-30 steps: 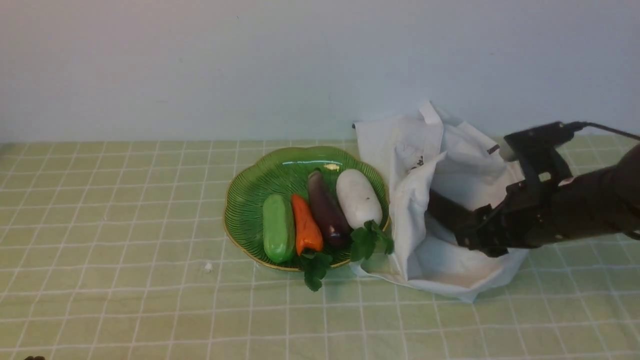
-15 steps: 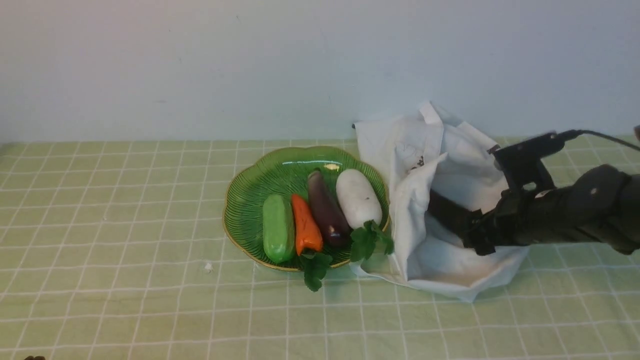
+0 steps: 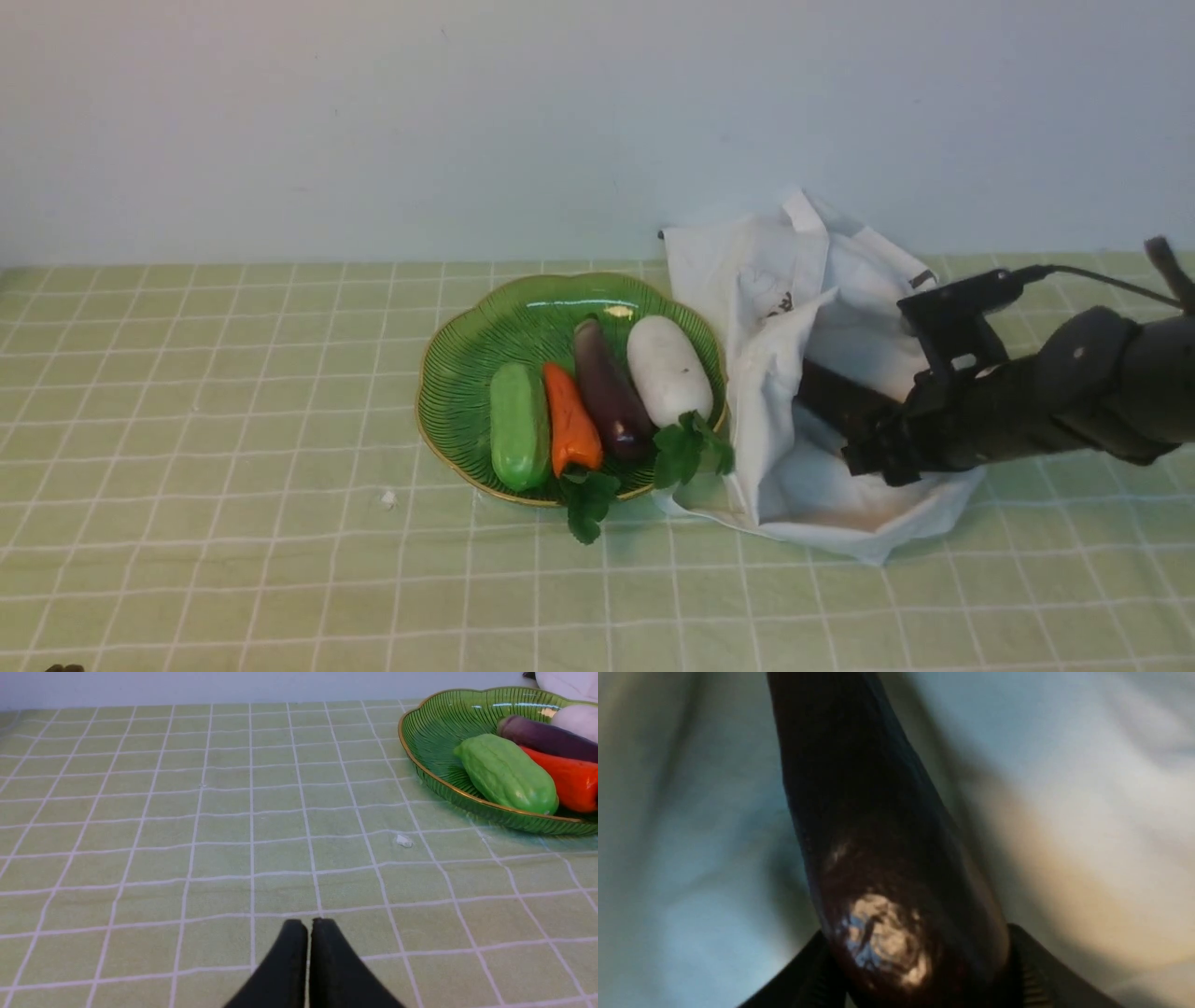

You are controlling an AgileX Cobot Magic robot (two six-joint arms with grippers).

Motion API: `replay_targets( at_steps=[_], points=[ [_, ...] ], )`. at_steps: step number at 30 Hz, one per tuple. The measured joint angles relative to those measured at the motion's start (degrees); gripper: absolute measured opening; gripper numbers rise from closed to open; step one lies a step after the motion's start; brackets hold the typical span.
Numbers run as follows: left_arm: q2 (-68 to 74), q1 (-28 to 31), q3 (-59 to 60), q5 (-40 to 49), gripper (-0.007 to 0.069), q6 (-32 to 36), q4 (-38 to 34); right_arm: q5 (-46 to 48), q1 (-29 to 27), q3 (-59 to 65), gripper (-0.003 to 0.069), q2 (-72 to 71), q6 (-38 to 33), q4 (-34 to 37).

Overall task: Take vegetables from bag on green coffee tablecloth place on plate.
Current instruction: 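Reach into the white cloth bag and grasp a vegetable inside with the right gripper, then take the eggplant out of the bag and place it on the plate with the right gripper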

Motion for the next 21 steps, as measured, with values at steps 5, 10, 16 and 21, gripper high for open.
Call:
replay_targets(
  at_steps=[5,10,16,21],
  points=[
    [0.00,0.00,0.00,0.00,-0.0004,0.00,0.00,7.63,0.00,-0.48,0.0377,-4.36,2.07,-0.19],
    [0.00,0.00,0.00,0.00,-0.0004,0.00,0.00,18.54,-0.12,-0.53,0.0377,-12.02,9.08,-4.23],
    [0.00,0.00,0.00,0.00,-0.0004,0.00,0.00,34.01,-0.12,-0.53,0.0377,-23.52,25.45,-17.69],
    [0.00,0.00,0.00,0.00,-0.0004,0.00,0.00,43.18,-0.12,-0.53,0.0377,-31.55,38.19,-27.97]
  ],
)
